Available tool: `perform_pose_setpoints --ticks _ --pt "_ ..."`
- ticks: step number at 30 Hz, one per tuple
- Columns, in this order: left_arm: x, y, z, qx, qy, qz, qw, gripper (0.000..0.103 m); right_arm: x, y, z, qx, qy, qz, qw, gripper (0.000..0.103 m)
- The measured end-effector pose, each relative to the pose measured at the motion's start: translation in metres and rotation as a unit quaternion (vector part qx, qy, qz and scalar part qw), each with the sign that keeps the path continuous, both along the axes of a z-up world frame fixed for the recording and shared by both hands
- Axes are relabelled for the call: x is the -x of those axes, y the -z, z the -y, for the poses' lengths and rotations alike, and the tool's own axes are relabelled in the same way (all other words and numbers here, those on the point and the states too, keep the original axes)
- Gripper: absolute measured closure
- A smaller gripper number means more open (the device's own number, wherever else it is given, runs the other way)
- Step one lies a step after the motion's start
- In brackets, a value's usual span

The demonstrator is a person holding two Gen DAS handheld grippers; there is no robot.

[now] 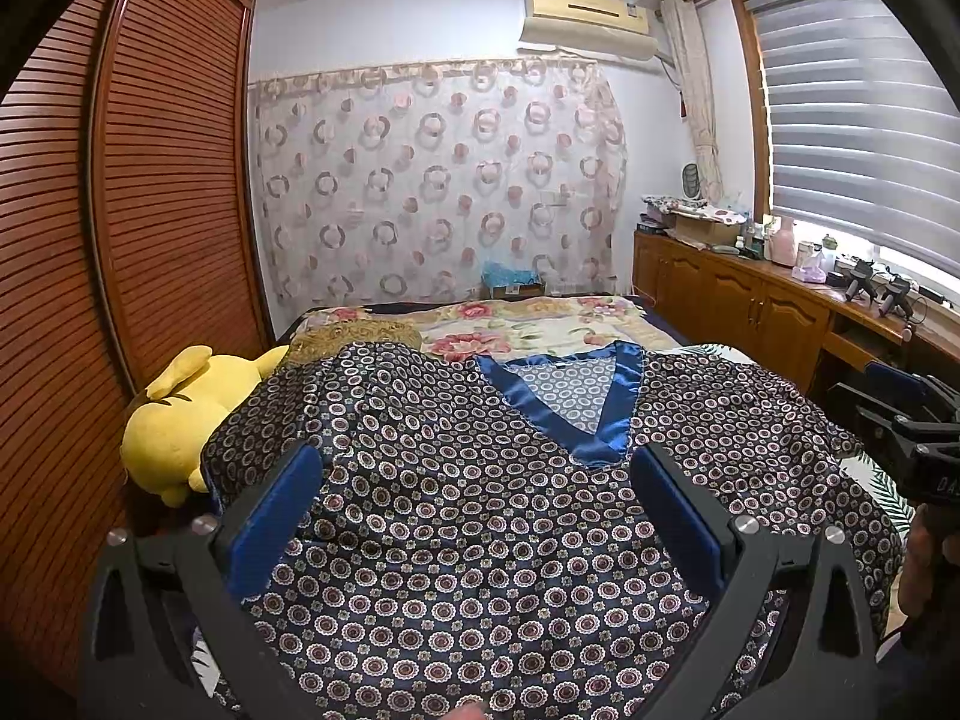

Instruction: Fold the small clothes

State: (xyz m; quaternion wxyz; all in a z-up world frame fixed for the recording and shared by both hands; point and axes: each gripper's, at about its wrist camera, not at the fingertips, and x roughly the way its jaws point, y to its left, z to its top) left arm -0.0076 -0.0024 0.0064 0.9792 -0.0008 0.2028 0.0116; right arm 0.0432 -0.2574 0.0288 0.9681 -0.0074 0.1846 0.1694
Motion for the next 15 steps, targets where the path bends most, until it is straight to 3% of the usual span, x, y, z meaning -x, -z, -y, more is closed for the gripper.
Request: perform_pose_setpoints --ticks 15 --pt "0.0012 -0.0023 -0.0023 -0.001 0.0 0.001 1.0 0.0 0.0005 0.0007 0.0004 0.0 -0.001 0.0 1.0 0.0"
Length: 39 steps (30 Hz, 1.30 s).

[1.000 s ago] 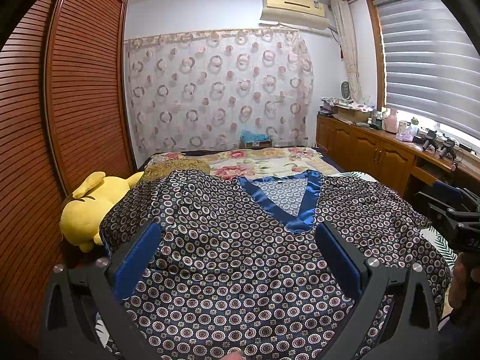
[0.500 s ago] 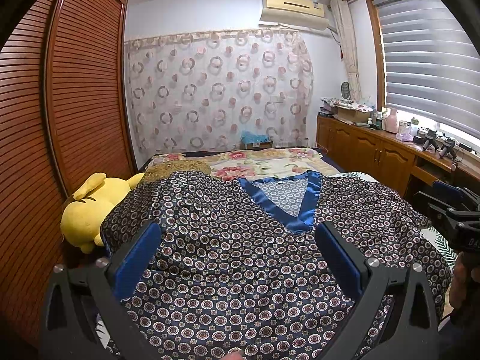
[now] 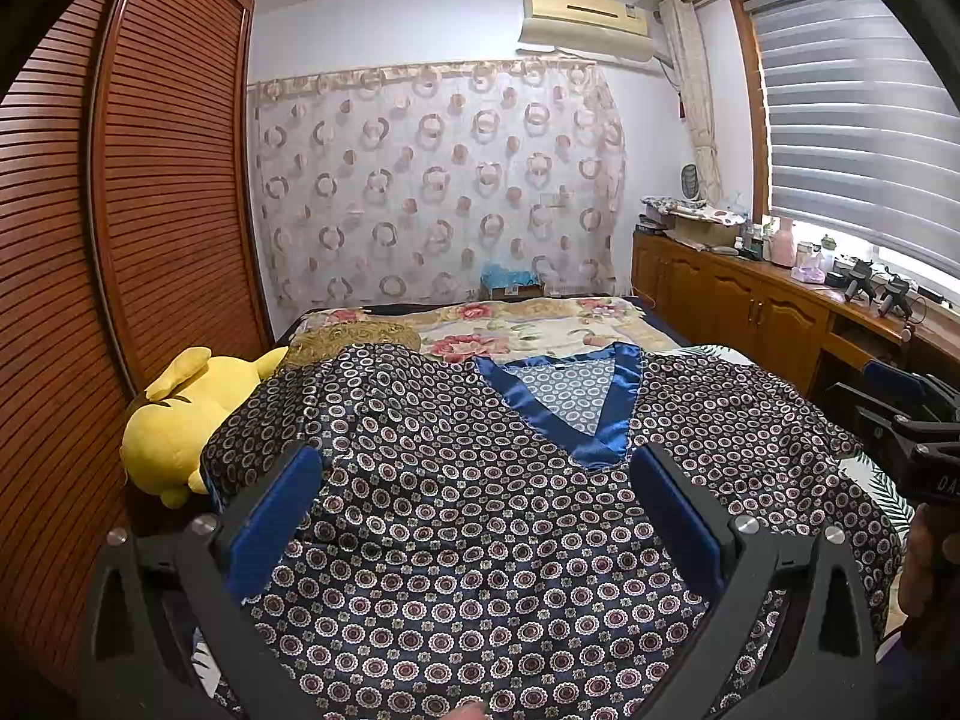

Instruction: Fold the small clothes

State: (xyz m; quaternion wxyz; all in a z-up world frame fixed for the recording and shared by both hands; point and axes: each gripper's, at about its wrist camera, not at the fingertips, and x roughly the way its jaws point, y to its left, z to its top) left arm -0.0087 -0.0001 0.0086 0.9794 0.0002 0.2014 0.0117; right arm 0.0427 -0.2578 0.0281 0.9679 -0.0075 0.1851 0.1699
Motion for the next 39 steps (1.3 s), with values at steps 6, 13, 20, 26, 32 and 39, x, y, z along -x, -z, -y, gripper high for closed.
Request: perform_pose_setpoints --ticks 6,13,20,26,32,39 --pt "-0.004 0.005 -0.005 0.001 -0.002 -0.013 0.9999 0.0 -0.004 0.004 -0.009 0.0 -0.006 -0.008 1.0 0.0" --pt "-0.01 0.02 -0.021 0.006 -0.007 -0.03 0.9995 0.0 -0.01 0.014 -0.02 0.005 -0.018 -0.022 1.0 0.0" --pt "-0.016 0.034 -0.049 0.018 -0.012 -0.043 0.9988 0.0 -0.018 0.025 -0.029 0.008 -0.034 -0.038 0.999 0.0" --pt "-0.024 0.047 -0.072 0.015 -0.022 -0.06 0.9979 0.0 -0.026 0.035 -0.042 0.02 -0.044 -0.042 0.998 0.0" --pt "-0.035 0.063 -0.099 0.013 -0.033 -0.081 0.9961 0.0 -0.038 0.047 -0.055 0.027 -0.059 -0.057 0.996 0.0" --pt "-0.05 0.078 -0.142 0.029 -0.045 -0.107 0.9929 0.0 -0.046 0.057 -0.075 0.041 -0.083 -0.066 0.994 0.0"
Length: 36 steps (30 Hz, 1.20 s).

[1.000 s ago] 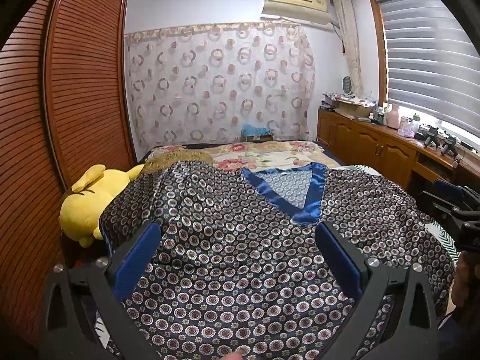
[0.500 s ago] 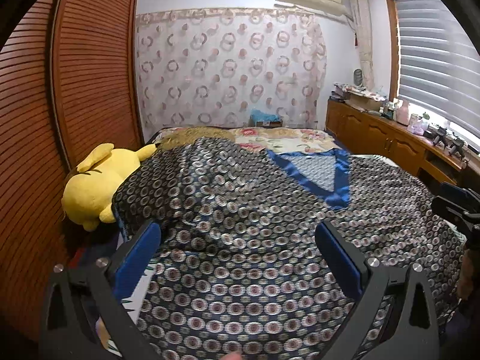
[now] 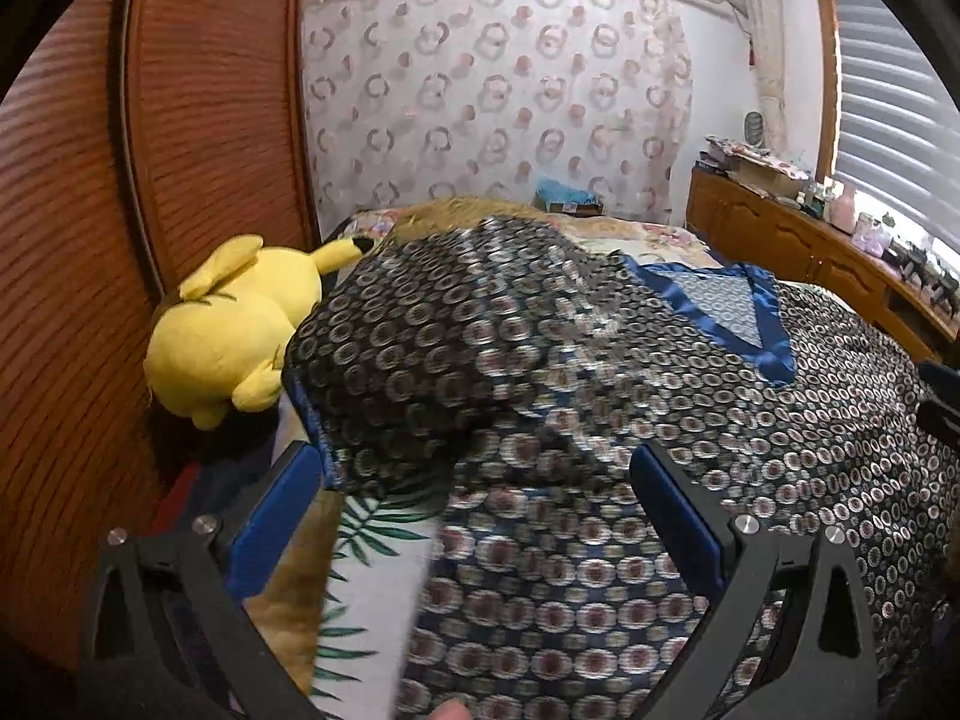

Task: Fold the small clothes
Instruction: 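Grasp the pajama top's side edge with the left gripper and lift it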

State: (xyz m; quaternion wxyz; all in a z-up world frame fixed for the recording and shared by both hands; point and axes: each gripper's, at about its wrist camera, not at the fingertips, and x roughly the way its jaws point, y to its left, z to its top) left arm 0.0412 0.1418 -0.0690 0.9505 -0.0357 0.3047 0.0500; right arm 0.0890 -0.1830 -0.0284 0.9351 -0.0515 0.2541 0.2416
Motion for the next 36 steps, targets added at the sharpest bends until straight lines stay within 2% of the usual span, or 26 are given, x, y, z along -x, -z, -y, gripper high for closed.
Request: perform_pose_setpoints --ticks 4,11,13,21,22,23,24,26,27,29,31,36 --pt "-0.01 0.01 -0.02 0.015 -0.003 -0.014 0.9998 0.001 -0.006 0.004 -0.01 0.01 -0.014 -0.006 1.0 0.0" --pt "-0.028 0.026 -0.035 0.003 0.007 -0.052 0.9986 0.007 -0.008 0.009 -0.026 0.022 -0.034 -0.01 0.999 0.0" --pt "-0.032 0.028 -0.041 0.004 0.009 -0.059 0.9982 0.015 -0.006 0.01 -0.029 0.027 -0.039 -0.01 0.999 0.0" --pt "-0.048 0.045 -0.053 0.001 0.024 -0.097 0.995 0.029 -0.01 0.013 -0.036 0.044 -0.054 -0.017 0.997 0.0" --pt "-0.048 0.046 -0.053 0.0 0.024 -0.098 0.9949 0.042 -0.011 0.013 -0.037 0.045 -0.054 -0.017 0.997 0.0" --pt "-0.048 0.047 -0.054 -0.001 0.023 -0.098 0.9949 0.059 -0.011 0.013 -0.037 0.046 -0.054 -0.018 0.997 0.0" --pt "-0.047 0.047 -0.056 0.002 0.021 -0.096 0.9951 0.064 -0.012 0.014 -0.038 0.045 -0.055 -0.019 0.997 0.0" --pt "-0.043 0.044 -0.06 0.015 0.023 -0.084 0.9961 0.085 -0.011 0.014 -0.038 0.045 -0.056 -0.02 0.997 0.0" --pt "-0.044 0.043 -0.064 0.019 0.023 -0.081 0.9963 0.092 -0.011 0.015 -0.038 0.044 -0.056 -0.021 0.997 0.0" --pt "-0.042 0.036 -0.068 0.021 0.014 -0.069 0.9973 0.099 -0.011 0.016 -0.036 0.042 -0.055 -0.023 0.997 0.0" --pt "-0.039 0.024 -0.07 0.021 0.013 -0.048 0.9985 0.102 -0.011 0.017 -0.034 0.039 -0.053 -0.025 0.998 0.0" --pt "-0.042 -0.012 -0.06 0.004 0.022 -0.006 0.9997 0.103 -0.01 0.017 -0.025 0.031 -0.046 -0.028 0.998 0.0"
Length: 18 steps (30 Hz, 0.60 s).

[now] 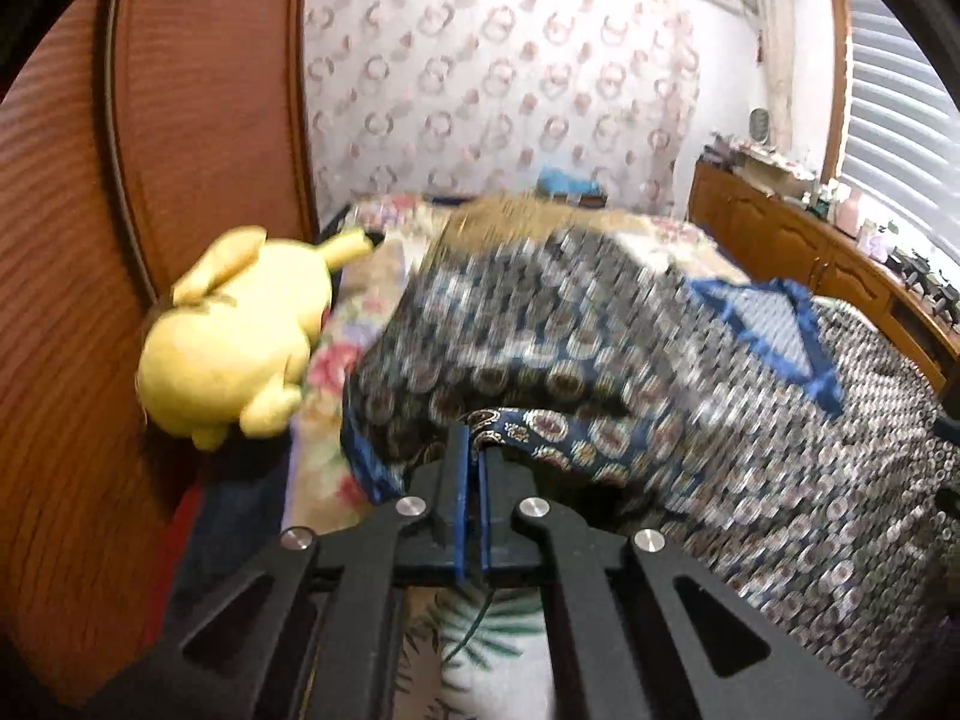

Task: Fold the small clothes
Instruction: 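Grasp the pajama top's side edge with the left gripper and lift it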

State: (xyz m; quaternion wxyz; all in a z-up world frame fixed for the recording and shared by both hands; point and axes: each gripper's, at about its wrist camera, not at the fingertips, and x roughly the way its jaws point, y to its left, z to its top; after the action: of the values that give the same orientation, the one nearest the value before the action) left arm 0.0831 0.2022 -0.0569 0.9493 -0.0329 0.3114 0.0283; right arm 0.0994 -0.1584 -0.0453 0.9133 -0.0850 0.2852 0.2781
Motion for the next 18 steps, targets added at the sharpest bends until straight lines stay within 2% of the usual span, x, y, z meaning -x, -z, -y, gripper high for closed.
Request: perform_pose_setpoints --ticks 5,9,13,18 --pt "-0.013 -0.033 0.022 -0.005 0.032 0.025 0.9992 0.103 -0.001 -0.001 0.013 -0.009 0.013 -0.003 1.0 0.0" --pt "-0.025 -0.05 0.061 -0.017 0.079 0.032 0.9962 0.103 -0.003 -0.004 0.023 -0.015 0.024 -0.003 1.0 0.0" --pt "-0.03 -0.052 0.092 -0.025 0.109 0.025 0.9934 0.103 -0.004 -0.003 0.032 -0.02 0.033 -0.004 0.999 0.0" --pt "-0.022 -0.04 0.117 -0.025 0.131 0.0 0.9911 0.101 -0.005 0.001 0.038 -0.019 0.037 -0.012 0.999 0.0"
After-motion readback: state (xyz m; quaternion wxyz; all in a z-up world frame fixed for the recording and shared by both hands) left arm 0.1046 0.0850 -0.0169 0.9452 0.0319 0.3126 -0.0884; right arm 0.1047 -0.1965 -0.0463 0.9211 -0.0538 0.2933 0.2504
